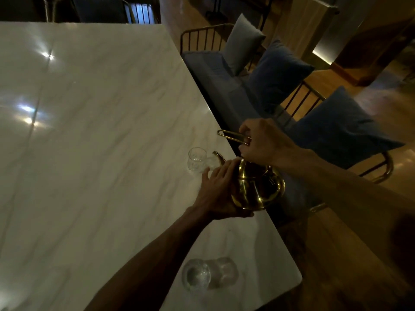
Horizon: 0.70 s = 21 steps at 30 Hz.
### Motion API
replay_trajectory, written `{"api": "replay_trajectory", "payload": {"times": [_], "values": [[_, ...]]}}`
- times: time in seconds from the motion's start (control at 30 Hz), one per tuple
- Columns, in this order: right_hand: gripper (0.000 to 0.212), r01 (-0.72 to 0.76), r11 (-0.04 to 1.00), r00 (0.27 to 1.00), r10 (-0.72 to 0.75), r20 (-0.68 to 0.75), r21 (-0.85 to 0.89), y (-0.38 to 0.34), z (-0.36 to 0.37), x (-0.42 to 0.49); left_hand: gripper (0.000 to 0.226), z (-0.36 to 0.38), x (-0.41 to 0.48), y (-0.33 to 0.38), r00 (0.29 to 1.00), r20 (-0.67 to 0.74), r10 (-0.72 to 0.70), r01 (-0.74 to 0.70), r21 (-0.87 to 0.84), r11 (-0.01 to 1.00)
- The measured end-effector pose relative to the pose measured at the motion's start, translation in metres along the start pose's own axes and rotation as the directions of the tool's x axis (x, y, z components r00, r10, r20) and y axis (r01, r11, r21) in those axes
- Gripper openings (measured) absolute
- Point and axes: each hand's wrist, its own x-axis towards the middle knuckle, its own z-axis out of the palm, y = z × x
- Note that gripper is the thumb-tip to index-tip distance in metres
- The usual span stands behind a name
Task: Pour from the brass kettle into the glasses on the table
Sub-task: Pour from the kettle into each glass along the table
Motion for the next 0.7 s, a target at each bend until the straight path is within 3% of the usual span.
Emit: {"api": "replay_trajectory", "payload": {"times": [0.17, 0.4, 0.7], "values": [[0.034, 0.067, 0.987, 0.994, -0.054, -0.096, 0.144, 0.017, 0.010, 0.021, 0.141, 0.002, 0.020, -0.014, 0.998, -0.059, -0.034, 0.034, -0.003, 0.999], [0.036, 0.219, 0.952, 0.954, -0.162, -0.253, 0.215, 0.035, 0.048, 0.047, 0.141, 0.004, 0.040, -0.027, 0.991, -0.075, -0.106, 0.105, -0.026, 0.994], [0.036, 0.407, 0.910, 0.907, -0.392, -0.155, 0.077, 0.030, 0.065, 0.094, 0.139, 0.014, 0.058, -0.040, 0.959, -0.169, -0.229, 0.202, -0.163, 0.966]]}}
